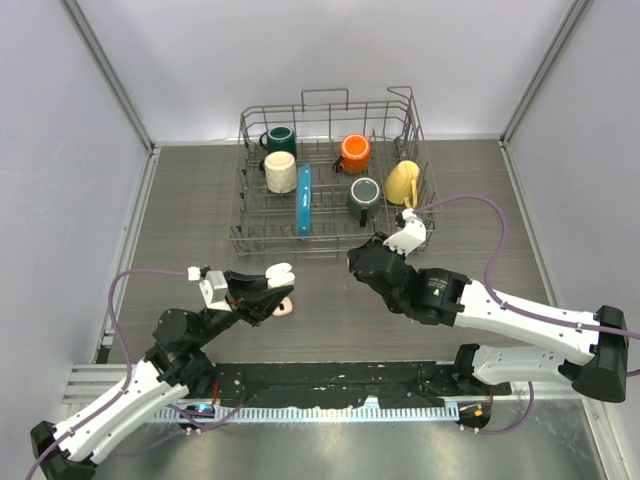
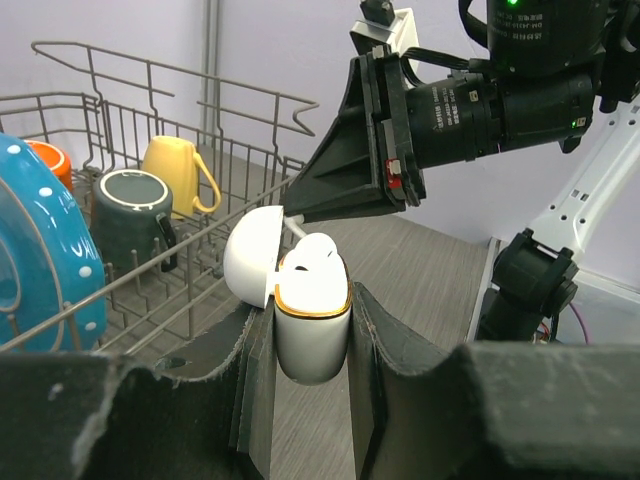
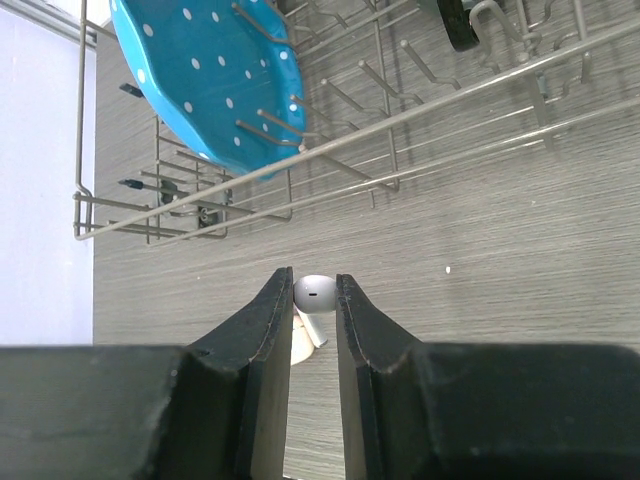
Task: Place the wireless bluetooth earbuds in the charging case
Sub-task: Place the earbud in the charging case.
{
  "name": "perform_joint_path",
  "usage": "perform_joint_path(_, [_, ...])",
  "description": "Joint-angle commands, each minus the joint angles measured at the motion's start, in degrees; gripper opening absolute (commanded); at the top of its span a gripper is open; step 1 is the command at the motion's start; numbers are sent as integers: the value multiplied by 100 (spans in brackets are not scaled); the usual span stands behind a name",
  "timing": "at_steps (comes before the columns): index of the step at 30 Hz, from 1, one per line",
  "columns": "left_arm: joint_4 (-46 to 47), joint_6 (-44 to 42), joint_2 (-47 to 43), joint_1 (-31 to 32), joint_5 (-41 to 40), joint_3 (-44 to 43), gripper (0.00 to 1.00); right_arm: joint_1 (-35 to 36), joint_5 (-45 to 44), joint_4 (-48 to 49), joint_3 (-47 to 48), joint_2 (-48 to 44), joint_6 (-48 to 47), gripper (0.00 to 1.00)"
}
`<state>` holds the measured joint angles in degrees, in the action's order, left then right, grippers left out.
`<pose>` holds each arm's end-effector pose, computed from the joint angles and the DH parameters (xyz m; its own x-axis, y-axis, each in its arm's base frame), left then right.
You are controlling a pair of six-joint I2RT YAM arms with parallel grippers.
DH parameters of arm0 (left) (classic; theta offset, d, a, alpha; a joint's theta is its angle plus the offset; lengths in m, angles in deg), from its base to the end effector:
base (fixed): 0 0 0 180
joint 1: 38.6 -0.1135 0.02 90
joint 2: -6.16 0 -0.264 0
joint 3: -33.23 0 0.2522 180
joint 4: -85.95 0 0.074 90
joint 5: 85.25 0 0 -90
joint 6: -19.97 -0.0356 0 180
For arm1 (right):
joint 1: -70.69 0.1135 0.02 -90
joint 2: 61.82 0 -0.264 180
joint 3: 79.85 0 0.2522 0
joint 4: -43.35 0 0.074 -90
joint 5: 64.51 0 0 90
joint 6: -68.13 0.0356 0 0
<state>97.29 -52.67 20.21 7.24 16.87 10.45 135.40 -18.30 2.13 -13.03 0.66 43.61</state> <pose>0.0750 -0.0880 0.2532 -0.0221 -0.3960 -0.9180 0.8719 0.4416 -0.2115 0.1202 0.1967 0.3069 -0.4851 0.5107 -0.7098 0.0605 0.8294 0.5554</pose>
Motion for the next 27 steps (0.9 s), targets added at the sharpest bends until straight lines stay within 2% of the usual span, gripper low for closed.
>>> perform_joint_path(1, [522,-75,11,-5,106,67,0,-11,-437,-48,407,107,273,1])
perform_joint_path(23, [267,-251,-200,-5,-43,93,0,-11,-727,-216,688,160,116,1])
perform_joint_path(27, [232,-277,-174,-5,-113,49,0,-2,-745,-488,943,256,36,1])
